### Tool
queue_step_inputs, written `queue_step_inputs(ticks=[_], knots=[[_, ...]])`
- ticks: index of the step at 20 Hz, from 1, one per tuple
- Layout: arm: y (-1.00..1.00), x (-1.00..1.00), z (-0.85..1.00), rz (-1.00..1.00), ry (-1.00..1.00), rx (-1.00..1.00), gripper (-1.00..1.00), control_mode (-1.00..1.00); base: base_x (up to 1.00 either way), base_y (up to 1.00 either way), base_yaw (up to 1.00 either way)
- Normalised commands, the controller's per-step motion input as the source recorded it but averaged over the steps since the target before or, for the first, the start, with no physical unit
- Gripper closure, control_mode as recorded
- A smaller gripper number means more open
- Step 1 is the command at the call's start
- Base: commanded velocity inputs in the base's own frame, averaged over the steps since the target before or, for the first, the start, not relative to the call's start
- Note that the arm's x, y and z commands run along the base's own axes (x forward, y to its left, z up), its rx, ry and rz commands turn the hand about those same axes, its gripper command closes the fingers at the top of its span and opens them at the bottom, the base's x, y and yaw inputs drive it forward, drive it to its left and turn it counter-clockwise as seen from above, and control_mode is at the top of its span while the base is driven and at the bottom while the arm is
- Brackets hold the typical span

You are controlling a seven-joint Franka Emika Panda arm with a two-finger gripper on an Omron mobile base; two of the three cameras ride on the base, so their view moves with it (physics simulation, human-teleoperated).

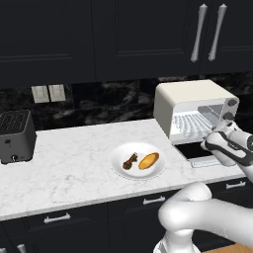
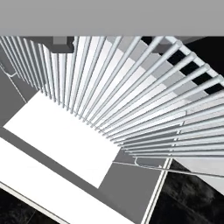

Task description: Pick up the kebab skewer and baguette bread, and place them inside the toaster oven. Close the toaster oven door and start by setting the timer.

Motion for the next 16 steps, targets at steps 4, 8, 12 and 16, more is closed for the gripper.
queue_step_inputs(ticks=[4, 8, 12, 16], knots=[[-0.06, -0.48, 0.18, 0.00, 0.08, 0.11, 1.00, -1.00, 0.00, 0.00, 0.00], [-0.07, -0.44, 0.19, 0.00, 0.08, 0.11, 1.00, -1.00, 0.00, 0.00, 0.00], [-0.07, -0.34, 0.44, 0.00, 0.10, 0.10, 1.00, -1.00, 0.00, 0.00, 0.00], [-0.12, -0.78, 0.92, 0.00, 0.19, 0.15, 1.00, -1.00, 0.00, 0.00, 0.00]])
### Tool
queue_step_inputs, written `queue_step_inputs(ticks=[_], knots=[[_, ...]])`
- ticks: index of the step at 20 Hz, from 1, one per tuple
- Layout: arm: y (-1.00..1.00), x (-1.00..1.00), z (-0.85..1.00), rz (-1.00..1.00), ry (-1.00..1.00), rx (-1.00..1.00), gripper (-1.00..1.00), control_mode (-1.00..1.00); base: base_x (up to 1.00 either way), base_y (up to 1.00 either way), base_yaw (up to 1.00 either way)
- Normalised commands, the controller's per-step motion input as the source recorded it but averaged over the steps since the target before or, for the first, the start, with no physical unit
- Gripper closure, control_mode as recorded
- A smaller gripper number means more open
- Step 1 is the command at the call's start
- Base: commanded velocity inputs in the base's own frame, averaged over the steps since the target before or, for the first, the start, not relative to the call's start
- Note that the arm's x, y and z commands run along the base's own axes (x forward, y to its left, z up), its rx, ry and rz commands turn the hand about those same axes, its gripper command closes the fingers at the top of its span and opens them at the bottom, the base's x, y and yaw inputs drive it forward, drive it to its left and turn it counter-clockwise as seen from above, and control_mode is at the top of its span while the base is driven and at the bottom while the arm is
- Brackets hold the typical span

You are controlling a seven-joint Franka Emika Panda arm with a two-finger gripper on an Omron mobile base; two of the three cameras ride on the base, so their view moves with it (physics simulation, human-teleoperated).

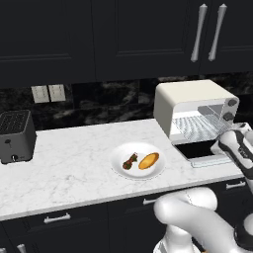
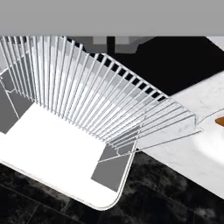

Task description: Pick up the kebab skewer and baguette bread, and place them inside the toaster oven. Close the toaster oven door and start by setting the timer.

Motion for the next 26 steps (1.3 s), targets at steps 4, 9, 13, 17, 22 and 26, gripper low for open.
queue_step_inputs(ticks=[4, 9, 13, 17, 22, 26], knots=[[0.03, -0.68, 0.83, -0.02, 0.25, 0.15, 1.00, -1.00, 0.00, 0.00, 0.00], [0.48, -0.70, 0.37, -0.10, 0.30, 0.08, 1.00, -1.00, 0.00, 0.00, 0.00], [0.91, -0.65, 0.03, -0.18, 0.32, 0.02, -1.00, -1.00, 0.00, 0.00, 0.00], [1.00, -0.27, 0.07, -0.20, 0.26, 0.05, -1.00, -1.00, 0.00, 0.00, 0.00], [1.00, -0.04, 0.02, -0.12, 0.17, 0.09, -1.00, -1.00, 0.00, 0.00, 0.00], [1.00, 0.00, 0.00, -0.15, 0.12, 0.15, -1.00, -1.00, 0.00, 0.00, 0.00]])
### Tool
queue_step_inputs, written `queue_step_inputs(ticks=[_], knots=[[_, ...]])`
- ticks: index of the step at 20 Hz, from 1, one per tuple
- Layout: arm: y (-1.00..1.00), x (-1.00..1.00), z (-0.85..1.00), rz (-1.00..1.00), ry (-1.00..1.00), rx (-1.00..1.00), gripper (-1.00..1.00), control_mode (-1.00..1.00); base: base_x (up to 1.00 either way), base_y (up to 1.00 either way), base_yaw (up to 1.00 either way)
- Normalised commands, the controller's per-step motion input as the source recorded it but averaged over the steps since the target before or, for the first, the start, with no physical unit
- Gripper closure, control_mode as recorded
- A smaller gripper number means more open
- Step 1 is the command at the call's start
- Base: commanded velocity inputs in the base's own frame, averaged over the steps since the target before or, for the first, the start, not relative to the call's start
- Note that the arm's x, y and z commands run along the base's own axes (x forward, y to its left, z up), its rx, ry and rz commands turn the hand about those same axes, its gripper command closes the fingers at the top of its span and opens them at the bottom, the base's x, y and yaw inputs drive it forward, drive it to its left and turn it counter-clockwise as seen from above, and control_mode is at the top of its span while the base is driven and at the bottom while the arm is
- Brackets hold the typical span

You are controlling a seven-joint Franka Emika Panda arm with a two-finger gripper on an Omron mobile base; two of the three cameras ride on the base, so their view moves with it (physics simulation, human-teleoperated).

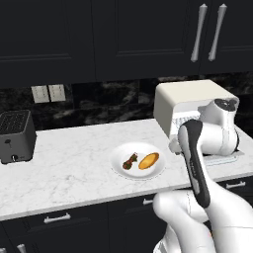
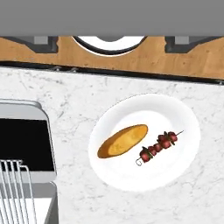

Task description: Pick up the kebab skewer and baguette bread, and place them inside the toaster oven. Close the toaster oven door and start by setting the timer.

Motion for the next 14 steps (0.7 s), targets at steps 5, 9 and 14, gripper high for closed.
queue_step_inputs(ticks=[5, 9, 14], knots=[[1.00, 0.00, 0.00, -0.13, 0.03, 0.12, -1.00, -1.00, 0.00, 0.00, 0.00], [1.00, 0.04, -0.04, -0.15, 0.01, 0.05, -1.00, -1.00, 0.00, 0.00, 0.00], [1.00, 0.31, -0.27, -0.20, 0.10, 0.02, -1.00, -1.00, 0.00, 0.00, 0.00]])
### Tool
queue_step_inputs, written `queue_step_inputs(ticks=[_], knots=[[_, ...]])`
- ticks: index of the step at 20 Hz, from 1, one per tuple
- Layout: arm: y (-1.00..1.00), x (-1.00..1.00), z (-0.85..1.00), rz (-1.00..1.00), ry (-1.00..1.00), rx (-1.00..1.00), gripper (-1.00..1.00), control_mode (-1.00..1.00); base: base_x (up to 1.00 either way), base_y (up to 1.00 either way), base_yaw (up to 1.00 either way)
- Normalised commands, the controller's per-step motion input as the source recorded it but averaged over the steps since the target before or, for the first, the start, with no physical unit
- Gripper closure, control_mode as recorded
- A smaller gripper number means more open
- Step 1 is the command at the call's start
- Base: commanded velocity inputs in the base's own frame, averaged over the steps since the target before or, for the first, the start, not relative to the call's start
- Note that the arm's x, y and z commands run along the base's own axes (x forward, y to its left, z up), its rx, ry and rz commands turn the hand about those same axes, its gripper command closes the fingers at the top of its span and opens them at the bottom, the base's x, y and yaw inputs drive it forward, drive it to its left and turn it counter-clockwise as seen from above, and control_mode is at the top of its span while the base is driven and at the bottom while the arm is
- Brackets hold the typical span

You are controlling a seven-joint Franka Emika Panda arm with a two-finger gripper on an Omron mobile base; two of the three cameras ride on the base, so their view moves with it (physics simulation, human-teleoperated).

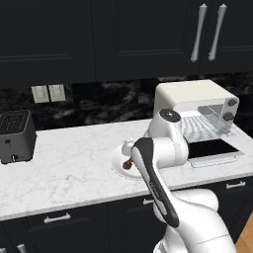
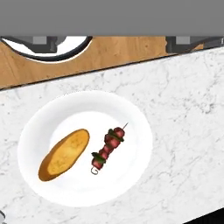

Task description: Pick up the kebab skewer and baguette bread, and place them inside the toaster oven. Close the toaster oven door and start by setting the timer.

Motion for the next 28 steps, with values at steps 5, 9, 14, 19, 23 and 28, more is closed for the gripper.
queue_step_inputs(ticks=[5, 9, 14, 19, 23, 28], knots=[[0.54, 0.45, -0.34, -0.21, 0.05, 0.01, -1.00, -1.00, 0.00, 0.00, 0.00], [0.00, 0.32, -0.22, -0.13, 0.08, 0.02, -1.00, -1.00, 0.00, 0.00, 0.00], [-0.06, 0.50, -0.30, -0.06, 0.12, 0.08, -1.00, -1.00, 0.00, 0.00, 0.00], [0.00, 0.55, -0.35, 0.04, 0.12, 0.11, -1.00, -1.00, 0.00, 0.00, 0.00], [0.00, 0.40, -0.46, 0.07, 0.04, 0.00, -1.00, -1.00, 0.00, 0.00, 0.00], [0.00, 0.37, -0.40, 0.06, 0.01, 0.00, -1.00, -1.00, 0.00, 0.00, 0.00]])
